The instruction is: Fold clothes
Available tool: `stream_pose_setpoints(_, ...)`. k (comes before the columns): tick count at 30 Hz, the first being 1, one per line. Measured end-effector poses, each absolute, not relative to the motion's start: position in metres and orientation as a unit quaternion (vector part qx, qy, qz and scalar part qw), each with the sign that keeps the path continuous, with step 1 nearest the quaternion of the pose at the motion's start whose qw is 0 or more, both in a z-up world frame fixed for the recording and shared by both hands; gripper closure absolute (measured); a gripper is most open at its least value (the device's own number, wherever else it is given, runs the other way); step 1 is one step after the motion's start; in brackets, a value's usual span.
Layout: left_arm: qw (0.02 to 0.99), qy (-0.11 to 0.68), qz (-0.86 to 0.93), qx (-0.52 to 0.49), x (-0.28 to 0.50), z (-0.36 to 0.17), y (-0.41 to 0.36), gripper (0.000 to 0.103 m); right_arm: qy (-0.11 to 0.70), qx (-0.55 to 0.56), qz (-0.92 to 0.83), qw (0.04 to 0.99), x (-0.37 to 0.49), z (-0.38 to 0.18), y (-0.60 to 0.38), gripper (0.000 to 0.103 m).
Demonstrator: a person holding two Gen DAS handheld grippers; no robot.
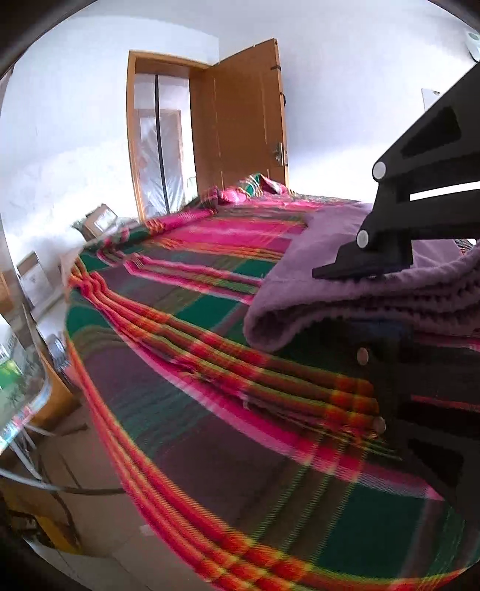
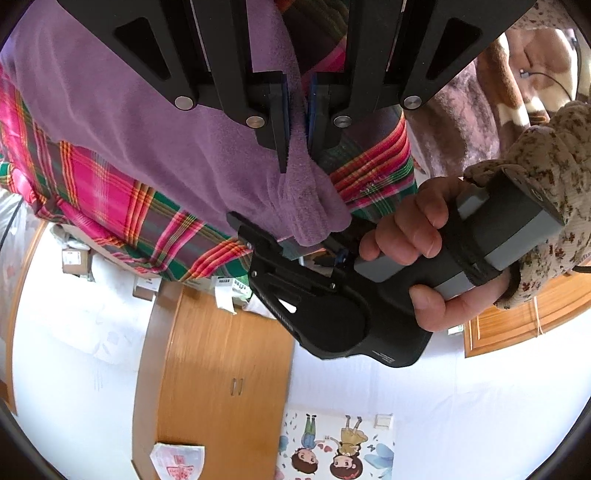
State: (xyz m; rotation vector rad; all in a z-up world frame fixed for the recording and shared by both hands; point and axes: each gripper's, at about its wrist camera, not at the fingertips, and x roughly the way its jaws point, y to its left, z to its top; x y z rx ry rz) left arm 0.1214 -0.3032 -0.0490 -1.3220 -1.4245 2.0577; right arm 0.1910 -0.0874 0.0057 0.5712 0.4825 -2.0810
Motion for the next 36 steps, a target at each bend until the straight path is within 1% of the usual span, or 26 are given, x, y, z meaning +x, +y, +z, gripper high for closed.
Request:
stream_pose_setpoints(7,0.154,-0.47,0.743,-0.451,0.12,-0.039,-0.307,0.086,0.192,0.24,-0.836,0.455,0.188,0.004,-0.099,0.096)
stream_pose_setpoints(17,0.145,-0.48,0.735,-0.455,0.115,-0.052,-0.305,0.086,0.185,0.267,-0.828,0.457,0.181,-0.004,-0.102,0.096)
stream_pose_setpoints(25,0.142,-0.457,0.754,-0.451,0.115,-0.032,-0.294,0.086,0.168,0.256,-0.834,0.458,0.183,0.005,-0.092,0.096)
stream_pose_setpoints(36,0.159,-0.418,0.788,-0.423,0.118,0.019,-0.263,0.086,0.132,0.226,-0.854,0.45,0.186,0.03,-0.058,0.096)
